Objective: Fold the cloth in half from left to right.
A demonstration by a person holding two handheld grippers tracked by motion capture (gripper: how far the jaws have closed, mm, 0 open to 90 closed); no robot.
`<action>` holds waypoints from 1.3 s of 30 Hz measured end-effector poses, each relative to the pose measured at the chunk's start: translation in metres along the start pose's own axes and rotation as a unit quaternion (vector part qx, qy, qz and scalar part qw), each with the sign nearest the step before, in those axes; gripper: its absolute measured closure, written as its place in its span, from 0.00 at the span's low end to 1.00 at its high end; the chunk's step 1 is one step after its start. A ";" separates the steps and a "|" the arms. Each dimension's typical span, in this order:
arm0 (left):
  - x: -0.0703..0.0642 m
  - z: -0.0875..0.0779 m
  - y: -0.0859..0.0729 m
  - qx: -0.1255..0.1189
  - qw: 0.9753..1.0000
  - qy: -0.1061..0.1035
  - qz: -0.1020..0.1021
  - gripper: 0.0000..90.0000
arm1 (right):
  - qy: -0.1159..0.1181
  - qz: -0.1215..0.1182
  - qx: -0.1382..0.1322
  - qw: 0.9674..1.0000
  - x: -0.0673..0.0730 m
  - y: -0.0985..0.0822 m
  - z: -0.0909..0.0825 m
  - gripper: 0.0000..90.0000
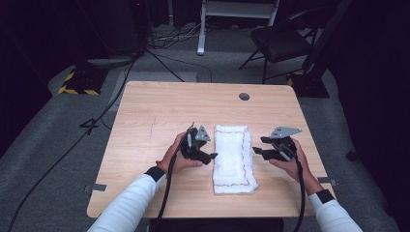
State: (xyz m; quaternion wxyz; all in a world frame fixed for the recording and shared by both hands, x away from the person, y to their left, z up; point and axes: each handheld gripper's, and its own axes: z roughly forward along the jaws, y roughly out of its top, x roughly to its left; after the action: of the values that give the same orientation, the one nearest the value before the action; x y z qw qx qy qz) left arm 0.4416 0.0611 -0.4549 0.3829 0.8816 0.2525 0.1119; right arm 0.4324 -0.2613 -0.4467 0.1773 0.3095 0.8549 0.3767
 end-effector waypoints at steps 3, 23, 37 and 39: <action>0.015 0.013 0.010 -0.004 1.000 0.017 -0.017 0.27 | -0.009 0.001 0.002 1.000 -0.008 0.011 0.013 0.51; 0.059 0.092 0.026 0.024 0.993 0.040 -0.104 0.25 | -0.032 0.063 0.050 0.996 -0.048 0.028 0.096 0.58; 0.060 0.088 0.027 0.021 0.996 -0.012 -0.083 0.66 | 0.015 0.087 0.046 0.995 -0.048 0.024 0.100 0.89; 0.063 0.089 0.027 0.020 0.995 -0.027 -0.089 0.78 | 0.014 0.081 0.047 0.995 -0.047 0.026 0.100 0.93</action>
State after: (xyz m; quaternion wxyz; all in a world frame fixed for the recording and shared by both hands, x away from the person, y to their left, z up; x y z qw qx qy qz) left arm 0.5391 0.0243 -0.4956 0.3800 0.8657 0.3222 0.0484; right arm 0.5316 -0.2254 -0.4896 0.1190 0.3803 0.8464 0.3534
